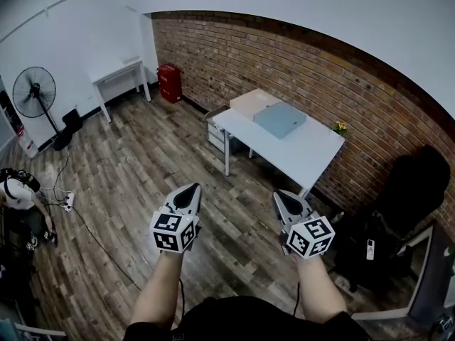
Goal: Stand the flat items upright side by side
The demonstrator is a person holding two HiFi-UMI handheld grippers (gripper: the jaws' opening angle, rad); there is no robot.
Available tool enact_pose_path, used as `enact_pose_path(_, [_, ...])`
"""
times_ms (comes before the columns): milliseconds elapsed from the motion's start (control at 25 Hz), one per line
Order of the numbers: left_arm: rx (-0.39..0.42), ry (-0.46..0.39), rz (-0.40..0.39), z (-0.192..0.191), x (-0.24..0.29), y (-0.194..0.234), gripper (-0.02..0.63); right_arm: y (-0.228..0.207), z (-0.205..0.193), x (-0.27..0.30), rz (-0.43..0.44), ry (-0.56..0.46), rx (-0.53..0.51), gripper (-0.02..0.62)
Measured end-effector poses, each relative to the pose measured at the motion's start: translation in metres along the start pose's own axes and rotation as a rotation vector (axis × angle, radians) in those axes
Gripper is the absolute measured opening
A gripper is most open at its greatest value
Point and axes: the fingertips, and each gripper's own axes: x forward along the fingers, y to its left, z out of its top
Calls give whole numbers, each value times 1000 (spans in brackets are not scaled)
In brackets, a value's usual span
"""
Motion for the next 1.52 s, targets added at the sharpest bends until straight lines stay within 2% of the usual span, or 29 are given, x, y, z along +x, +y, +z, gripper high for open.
enact_pose_path(400, [18, 24, -5, -6, 3, 3, 19, 5, -2, 8, 18, 14, 7, 17])
enact_pose_path(520, [15, 14, 7, -4, 2, 7, 23, 8, -3, 10, 24, 24, -2, 45])
enact_pose_path(720, [6, 35, -13, -9, 6, 3, 122, 12, -6, 12, 54, 37, -6, 105])
enact_pose_path(920, [7, 56, -26, -13, 8, -1, 209, 15, -9, 16, 79, 56, 8, 202])
enact_pose_path(1240, [0, 69, -42, -15, 8, -1, 303, 22, -17, 22, 120, 87, 30, 378])
enact_pose_path(1400, [1, 98, -22, -23, 10, 0, 397, 25, -24, 23, 136, 114, 24, 476])
enact_pose_path(1520, [-8, 109, -21, -27, 12, 0, 438, 29, -28, 24, 156, 128, 11, 536])
